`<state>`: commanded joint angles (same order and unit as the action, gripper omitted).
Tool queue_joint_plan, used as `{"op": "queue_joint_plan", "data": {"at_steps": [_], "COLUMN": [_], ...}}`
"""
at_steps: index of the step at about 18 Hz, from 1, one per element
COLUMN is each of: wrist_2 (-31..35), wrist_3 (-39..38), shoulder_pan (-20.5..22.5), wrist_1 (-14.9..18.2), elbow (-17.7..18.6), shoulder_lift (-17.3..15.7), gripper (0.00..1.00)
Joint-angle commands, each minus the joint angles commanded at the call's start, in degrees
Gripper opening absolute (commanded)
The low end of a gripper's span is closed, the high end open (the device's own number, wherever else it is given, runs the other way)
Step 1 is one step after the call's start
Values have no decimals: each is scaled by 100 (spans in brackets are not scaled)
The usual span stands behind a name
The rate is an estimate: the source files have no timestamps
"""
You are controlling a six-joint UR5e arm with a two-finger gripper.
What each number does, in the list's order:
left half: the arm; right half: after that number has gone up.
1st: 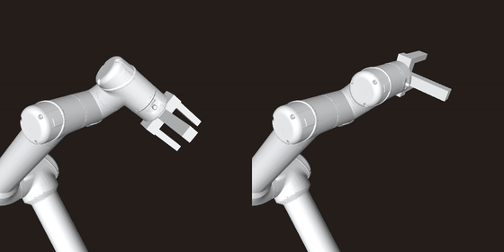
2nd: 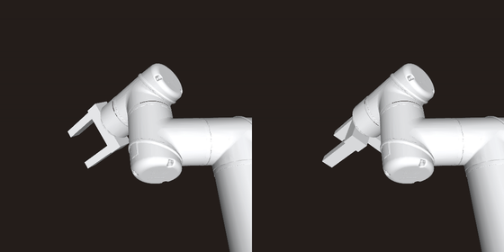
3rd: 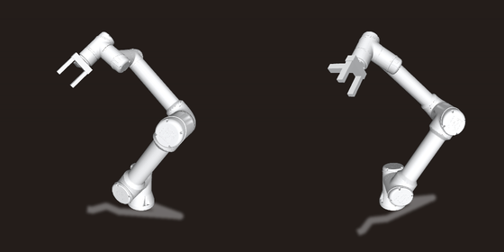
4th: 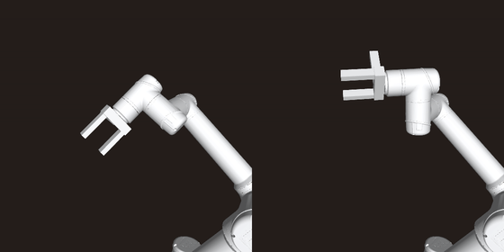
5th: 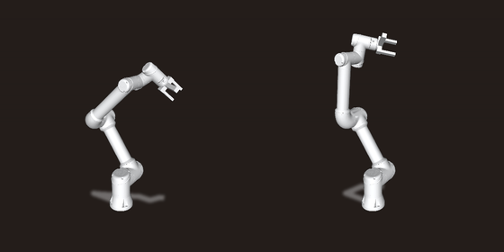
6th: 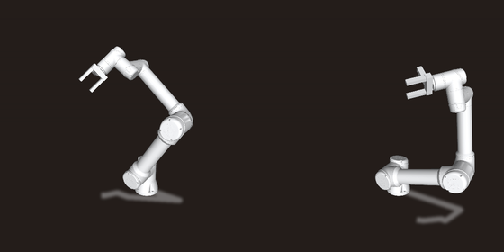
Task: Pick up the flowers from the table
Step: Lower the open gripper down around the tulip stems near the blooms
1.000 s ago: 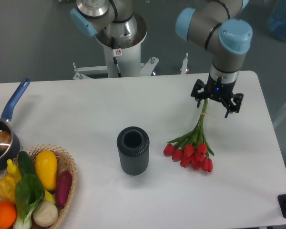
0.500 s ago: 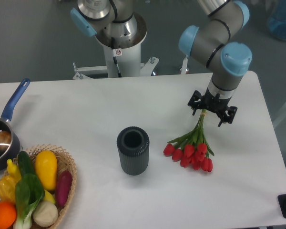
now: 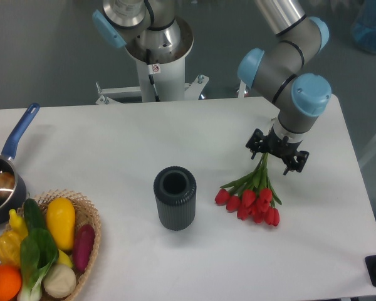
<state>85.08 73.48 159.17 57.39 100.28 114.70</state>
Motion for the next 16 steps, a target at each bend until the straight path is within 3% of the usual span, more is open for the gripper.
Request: {"op": "queue_joint_plan", "data": {"at_steps": [12,13,16], "wrist_2": [9,9,9], "wrist_3": [9,17,44], "shoulder_pan": [-158,-150,-132], "wrist_1": [0,9,9], "elbow": [18,9,-35], "shoulder_lift": [123,123,105], "gripper": [100,78,39]}}
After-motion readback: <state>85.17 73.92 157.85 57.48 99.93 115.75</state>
